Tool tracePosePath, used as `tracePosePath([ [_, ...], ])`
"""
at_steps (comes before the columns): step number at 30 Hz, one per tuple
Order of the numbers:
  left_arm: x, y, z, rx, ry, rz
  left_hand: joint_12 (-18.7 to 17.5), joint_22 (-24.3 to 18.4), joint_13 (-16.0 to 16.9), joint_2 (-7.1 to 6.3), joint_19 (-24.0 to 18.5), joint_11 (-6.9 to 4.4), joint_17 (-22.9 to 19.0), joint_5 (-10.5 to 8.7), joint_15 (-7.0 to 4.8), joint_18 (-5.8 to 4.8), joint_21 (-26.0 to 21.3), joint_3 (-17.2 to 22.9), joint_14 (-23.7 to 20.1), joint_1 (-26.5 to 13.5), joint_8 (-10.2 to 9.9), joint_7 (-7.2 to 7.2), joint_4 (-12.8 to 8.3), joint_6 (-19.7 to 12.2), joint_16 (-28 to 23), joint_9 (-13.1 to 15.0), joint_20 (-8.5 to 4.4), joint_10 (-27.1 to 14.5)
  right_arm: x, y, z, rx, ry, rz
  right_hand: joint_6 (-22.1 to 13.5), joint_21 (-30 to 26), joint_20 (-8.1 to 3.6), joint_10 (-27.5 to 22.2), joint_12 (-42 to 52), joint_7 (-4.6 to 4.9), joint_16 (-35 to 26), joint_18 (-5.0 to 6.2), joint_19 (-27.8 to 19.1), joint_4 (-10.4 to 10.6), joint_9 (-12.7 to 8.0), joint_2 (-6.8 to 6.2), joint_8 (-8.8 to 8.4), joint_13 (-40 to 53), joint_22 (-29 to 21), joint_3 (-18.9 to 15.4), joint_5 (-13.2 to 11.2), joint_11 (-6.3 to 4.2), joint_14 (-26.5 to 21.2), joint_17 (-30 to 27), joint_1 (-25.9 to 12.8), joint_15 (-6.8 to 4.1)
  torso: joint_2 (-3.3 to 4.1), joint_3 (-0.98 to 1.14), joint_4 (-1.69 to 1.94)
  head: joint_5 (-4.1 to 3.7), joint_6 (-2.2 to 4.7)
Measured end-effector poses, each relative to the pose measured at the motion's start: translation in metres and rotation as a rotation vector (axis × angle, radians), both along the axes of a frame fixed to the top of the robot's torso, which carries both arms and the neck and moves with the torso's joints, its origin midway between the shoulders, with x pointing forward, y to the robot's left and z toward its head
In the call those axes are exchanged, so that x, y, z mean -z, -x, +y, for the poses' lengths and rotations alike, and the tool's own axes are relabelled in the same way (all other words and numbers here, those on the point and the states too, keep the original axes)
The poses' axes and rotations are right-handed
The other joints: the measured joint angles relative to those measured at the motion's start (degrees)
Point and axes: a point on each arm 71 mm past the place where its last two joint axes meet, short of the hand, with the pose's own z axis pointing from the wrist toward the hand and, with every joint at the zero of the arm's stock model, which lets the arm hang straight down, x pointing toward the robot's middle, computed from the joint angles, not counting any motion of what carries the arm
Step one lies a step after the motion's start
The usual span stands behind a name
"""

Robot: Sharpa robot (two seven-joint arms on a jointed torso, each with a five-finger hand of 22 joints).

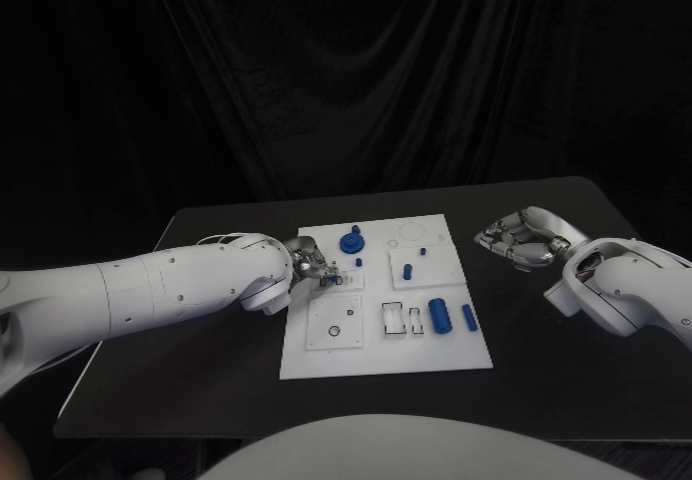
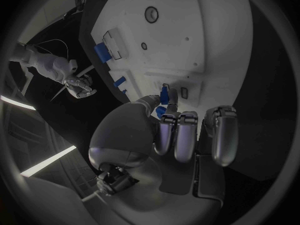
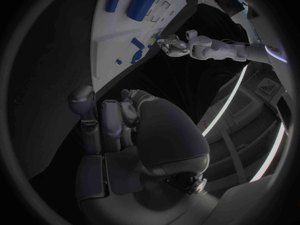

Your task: Assemble the parts on the task board

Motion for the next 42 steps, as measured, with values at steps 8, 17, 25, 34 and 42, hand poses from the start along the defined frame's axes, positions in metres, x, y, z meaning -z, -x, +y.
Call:
tracePosePath([
  [8,-0.008,0.005,0.007,-0.039,0.062,-0.118,0.0,0.0,0.0,-0.67,-0.2,-0.21,0.0,0.00,0.00,0.00,0.0,0.6,0.0,0.2,0.2,0.16,-0.2,0.0,0.0,0.0,-0.16,0.2,0.000,0.000,0.000,0.002,0.001,0.001,0.0,-0.3,0.00,-0.2,-0.4,0.00,0.0,0.00,0.0,0.0,0.0,0.00,0.00,-0.1,0.0,0.0,0.4,0.21,0.0,-0.2,0.0,0.00,-0.03,0.00,0.00,0.08,0.00],
  [17,0.007,0.021,0.007,-0.066,0.106,-0.235,0.0,0.0,0.0,-1.04,-0.2,-0.20,0.0,-0.67,0.00,0.00,0.0,1.8,0.0,-0.2,0.3,-0.17,0.4,-0.1,0.0,0.5,-0.21,0.2,0.000,0.000,-0.001,0.004,0.002,0.001,0.0,-0.3,0.00,-0.2,-0.4,0.00,0.0,0.00,0.0,0.0,0.0,0.00,0.00,-0.1,0.0,0.0,0.4,0.21,0.0,-0.2,0.0,0.00,-0.07,0.00,0.02,-0.02,0.00],
  [25,0.022,0.029,0.001,-0.087,0.108,-0.306,0.0,0.0,0.0,-1.15,-0.2,-0.20,0.0,-3.00,0.00,0.00,0.0,2.8,0.0,-0.3,0.6,-0.16,1.8,-0.1,0.0,0.9,-0.21,0.2,0.000,0.001,-0.003,0.006,0.002,0.002,0.0,-0.3,0.00,-0.2,-0.4,0.00,-0.3,0.00,0.0,0.2,0.0,0.00,0.00,-0.3,0.0,0.2,0.4,0.19,-0.2,-0.3,0.0,-0.16,-0.09,0.04,0.00,-0.10,0.00],
  [34,0.027,0.029,0.002,-0.100,0.095,-0.330,0.0,0.0,0.0,-1.56,-0.2,-0.20,0.0,-5.55,0.00,0.00,-0.4,2.7,0.0,-0.7,0.6,-0.17,3.4,-0.1,0.0,1.1,-0.21,0.2,0.000,0.001,-0.003,0.007,0.002,0.002,0.0,-0.3,0.01,-0.4,-0.4,0.00,-0.3,0.00,-0.4,0.0,0.0,0.00,0.00,-0.3,0.0,0.3,0.4,0.01,-0.2,-0.4,0.0,-0.20,-0.03,0.04,-0.03,-0.22,0.00],
  [42,0.029,0.028,0.003,-0.103,0.086,-0.327,0.0,0.0,0.0,-2.01,-0.2,-0.20,0.0,-7.65,0.01,0.00,-0.7,2.3,0.0,-1.1,0.6,-0.17,4.5,-0.1,0.0,1.1,-0.21,0.2,0.000,0.001,-0.004,0.009,0.003,0.003,0.0,-0.3,0.01,-0.4,-0.4,0.00,-0.3,0.00,-0.4,0.0,0.0,0.00,0.00,-0.3,0.0,0.3,0.6,0.01,-0.2,-0.4,0.0,-0.20,-0.01,0.02,-0.04,-0.25,0.00],
])
